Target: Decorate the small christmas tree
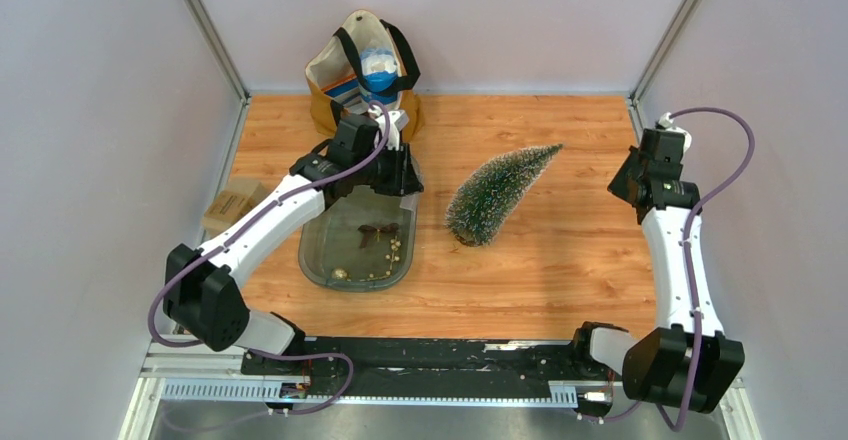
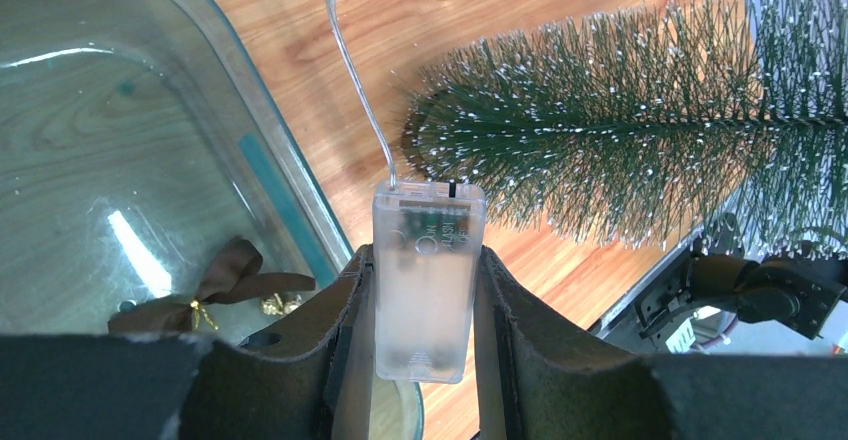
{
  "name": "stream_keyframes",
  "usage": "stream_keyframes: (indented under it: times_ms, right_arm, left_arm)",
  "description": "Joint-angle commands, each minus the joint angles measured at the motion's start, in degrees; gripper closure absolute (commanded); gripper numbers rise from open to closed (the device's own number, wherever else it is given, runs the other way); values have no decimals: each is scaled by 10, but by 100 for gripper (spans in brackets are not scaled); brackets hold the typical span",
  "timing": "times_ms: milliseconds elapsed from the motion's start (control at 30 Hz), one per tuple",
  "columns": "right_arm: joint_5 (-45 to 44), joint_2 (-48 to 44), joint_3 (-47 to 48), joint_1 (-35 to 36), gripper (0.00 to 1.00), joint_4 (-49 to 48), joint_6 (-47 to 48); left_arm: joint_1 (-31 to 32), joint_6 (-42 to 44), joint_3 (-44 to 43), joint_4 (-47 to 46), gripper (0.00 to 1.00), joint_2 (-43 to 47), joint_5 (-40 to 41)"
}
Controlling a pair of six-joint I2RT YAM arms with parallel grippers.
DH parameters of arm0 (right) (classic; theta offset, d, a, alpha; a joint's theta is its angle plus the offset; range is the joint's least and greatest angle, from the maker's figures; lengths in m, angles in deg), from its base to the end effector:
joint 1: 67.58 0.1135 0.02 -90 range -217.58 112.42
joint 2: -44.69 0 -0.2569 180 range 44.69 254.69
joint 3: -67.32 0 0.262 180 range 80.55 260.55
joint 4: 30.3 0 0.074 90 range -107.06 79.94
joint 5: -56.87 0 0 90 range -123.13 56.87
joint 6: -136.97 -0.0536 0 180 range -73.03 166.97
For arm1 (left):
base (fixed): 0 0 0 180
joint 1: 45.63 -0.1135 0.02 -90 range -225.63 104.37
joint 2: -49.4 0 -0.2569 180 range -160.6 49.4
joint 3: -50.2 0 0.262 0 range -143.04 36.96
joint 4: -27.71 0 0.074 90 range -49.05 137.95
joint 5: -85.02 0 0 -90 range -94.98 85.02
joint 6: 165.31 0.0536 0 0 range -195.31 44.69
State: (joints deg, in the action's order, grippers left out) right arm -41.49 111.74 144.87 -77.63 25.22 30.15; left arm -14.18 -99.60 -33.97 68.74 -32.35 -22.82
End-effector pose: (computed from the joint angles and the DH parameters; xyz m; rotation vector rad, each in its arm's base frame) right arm 0.2618 -0.0543 0.3080 0.6146 2.2670 -0.1139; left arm 0.2837 -0.1928 0.3008 0.3235 2.3318 -0.8537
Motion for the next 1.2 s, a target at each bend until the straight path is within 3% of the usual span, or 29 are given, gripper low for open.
stream_keyframes:
  times_ms: [0, 400, 733, 1167]
  right_arm:
    - [9, -34, -31, -3, 100, -19, -37]
    - [2, -72, -119, -3, 100, 1, -63]
    - [4, -139, -161, -2, 100, 46, -95]
    - [97, -272, -187, -2, 100, 129, -153]
  left_arm:
    - [5, -28, 12, -36, 100, 0, 1]
    - [22, -30, -10, -10, 100, -49, -2]
    - [59, -73, 24, -24, 100, -58, 15]
    - [134, -133, 76, -61, 100, -31, 38]
